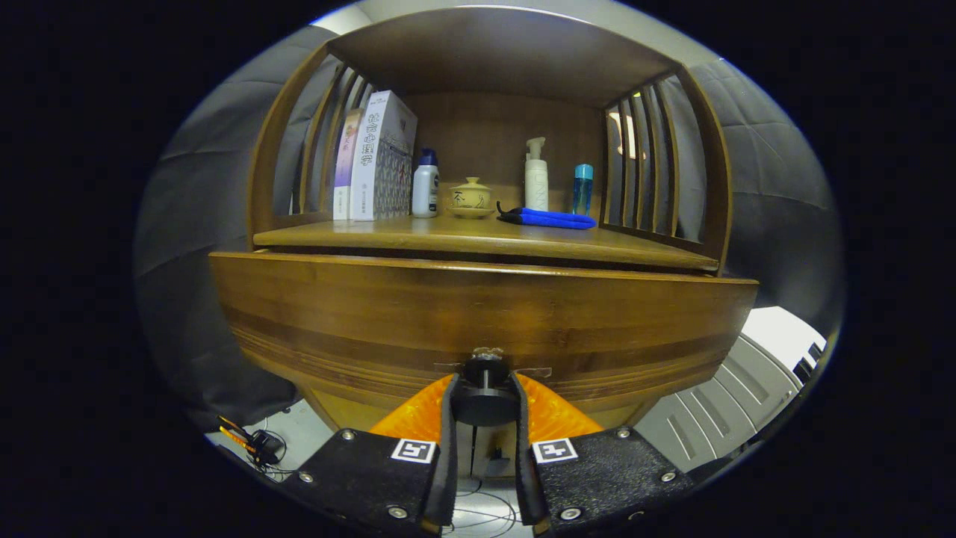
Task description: Pull open the drawer, take out the items inside it, and place them on the countertop above the cabinet.
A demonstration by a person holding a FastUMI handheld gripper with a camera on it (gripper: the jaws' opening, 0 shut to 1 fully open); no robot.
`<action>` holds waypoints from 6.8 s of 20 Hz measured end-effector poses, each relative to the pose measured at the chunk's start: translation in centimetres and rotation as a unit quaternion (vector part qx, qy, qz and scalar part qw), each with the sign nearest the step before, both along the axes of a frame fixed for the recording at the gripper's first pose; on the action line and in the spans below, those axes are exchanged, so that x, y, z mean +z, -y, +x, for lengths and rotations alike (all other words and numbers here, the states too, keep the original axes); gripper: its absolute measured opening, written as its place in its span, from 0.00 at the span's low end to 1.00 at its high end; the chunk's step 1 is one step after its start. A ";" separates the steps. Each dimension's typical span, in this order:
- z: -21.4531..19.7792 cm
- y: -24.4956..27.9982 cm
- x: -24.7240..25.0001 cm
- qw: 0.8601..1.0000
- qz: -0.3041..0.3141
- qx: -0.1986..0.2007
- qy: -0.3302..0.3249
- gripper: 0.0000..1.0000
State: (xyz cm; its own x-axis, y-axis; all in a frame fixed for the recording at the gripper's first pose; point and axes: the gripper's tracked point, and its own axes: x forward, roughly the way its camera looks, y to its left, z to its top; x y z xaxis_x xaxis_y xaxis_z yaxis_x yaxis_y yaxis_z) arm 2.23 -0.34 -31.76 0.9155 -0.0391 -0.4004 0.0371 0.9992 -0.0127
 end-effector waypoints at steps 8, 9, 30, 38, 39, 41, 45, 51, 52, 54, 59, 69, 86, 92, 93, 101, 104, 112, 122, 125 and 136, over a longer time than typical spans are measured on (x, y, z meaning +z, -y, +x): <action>-6.7 -0.3 0.2 0.999 0.031 -0.006 -0.014 0.33; -7.5 -0.5 0.4 0.999 0.032 -0.006 -0.013 0.33; -14.3 -4.1 3.9 0.995 0.082 0.050 0.000 0.95; -12.0 -2.2 12.7 0.995 0.050 0.047 0.071 0.95; -11.4 -1.6 12.7 0.997 0.043 0.042 0.055 0.95; -9.9 -0.3 13.2 0.998 0.025 0.031 0.041 0.95; -6.2 1.0 12.8 1.000 0.023 0.003 -0.003 0.95; -2.8 0.9 8.0 0.991 0.054 -0.009 -0.122 0.95; -2.2 0.7 7.4 0.990 0.053 -0.009 -0.132 0.95; -1.5 0.2 6.3 0.986 0.054 -0.007 -0.156 0.95; 0.5 -0.4 4.7 0.978 0.075 -0.024 -0.195 0.95; 2.6 -1.2 0.7 0.959 0.038 -0.028 -0.278 0.72; 1.8 -2.1 3.5 0.981 0.015 0.006 -0.194 0.13; -0.1 -3.1 6.9 0.988 -0.005 0.026 -0.149 0.13; -0.3 -3.2 7.6 0.990 -0.009 0.025 -0.140 0.13; 0.3 -2.3 13.9 0.998 -0.002 0.014 -0.061 0.15; 2.5 -1.4 16.9 1.000 -0.003 -0.002 -0.026 0.15; 12.4 -0.6 17.9 0.999 0.019 -0.009 0.035 0.15; 18.7 0.2 13.7 1.000 0.010 0.005 -0.006 0.18; 19.7 0.0 13.9 1.000 -0.003 0.012 0.007 0.19; 20.5 -0.2 15.1 0.998 0.017 0.029 0.054 0.34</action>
State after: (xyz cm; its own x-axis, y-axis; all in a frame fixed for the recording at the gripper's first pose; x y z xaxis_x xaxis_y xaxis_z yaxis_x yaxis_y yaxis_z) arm 22.74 -0.11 -16.68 0.9539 0.0276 -0.2989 -0.0219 0.9995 0.0224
